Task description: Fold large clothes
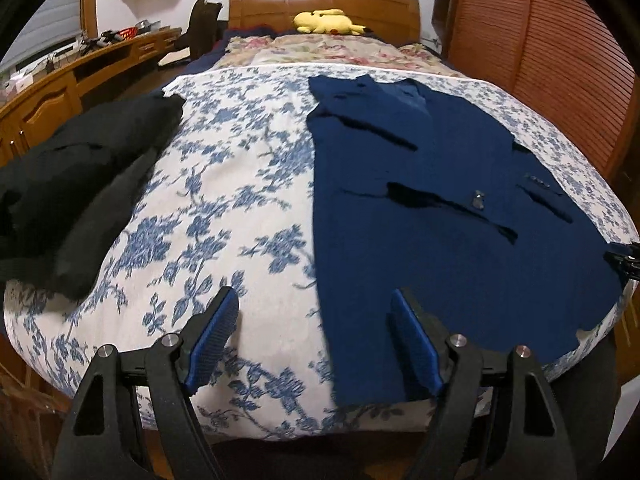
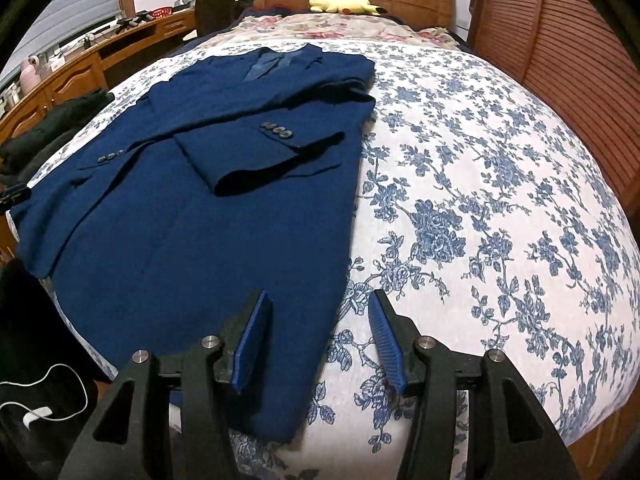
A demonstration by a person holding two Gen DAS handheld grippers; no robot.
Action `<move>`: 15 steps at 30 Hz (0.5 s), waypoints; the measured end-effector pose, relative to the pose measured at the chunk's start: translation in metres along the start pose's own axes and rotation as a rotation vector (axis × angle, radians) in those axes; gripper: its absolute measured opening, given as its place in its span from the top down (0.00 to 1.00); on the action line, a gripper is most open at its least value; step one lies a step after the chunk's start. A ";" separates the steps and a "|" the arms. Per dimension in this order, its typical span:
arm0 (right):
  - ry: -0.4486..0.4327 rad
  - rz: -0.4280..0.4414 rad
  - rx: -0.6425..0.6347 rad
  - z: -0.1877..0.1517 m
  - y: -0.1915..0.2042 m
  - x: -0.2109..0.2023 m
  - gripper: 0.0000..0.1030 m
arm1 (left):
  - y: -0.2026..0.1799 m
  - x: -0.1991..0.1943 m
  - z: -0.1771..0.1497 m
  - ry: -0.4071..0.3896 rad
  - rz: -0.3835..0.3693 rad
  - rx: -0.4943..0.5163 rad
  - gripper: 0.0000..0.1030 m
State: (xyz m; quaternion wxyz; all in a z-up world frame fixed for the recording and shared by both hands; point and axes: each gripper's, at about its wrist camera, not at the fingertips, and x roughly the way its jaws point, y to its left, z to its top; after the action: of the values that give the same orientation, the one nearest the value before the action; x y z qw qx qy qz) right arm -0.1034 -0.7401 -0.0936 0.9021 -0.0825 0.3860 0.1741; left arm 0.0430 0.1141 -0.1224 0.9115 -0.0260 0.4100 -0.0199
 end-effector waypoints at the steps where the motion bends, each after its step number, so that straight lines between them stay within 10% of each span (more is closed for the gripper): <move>1: 0.001 0.002 0.002 0.000 0.000 0.000 0.48 | 0.001 0.001 -0.001 0.002 0.006 -0.001 0.23; 15: 0.007 0.022 0.021 -0.004 0.002 0.000 0.48 | -0.002 0.010 -0.003 0.011 0.046 -0.006 0.23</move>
State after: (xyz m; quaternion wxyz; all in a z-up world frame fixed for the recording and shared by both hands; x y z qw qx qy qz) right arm -0.1067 -0.7388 -0.0961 0.8996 -0.0693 0.3919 0.1798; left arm 0.0475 0.1111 -0.1320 0.9095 -0.0192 0.4153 0.0021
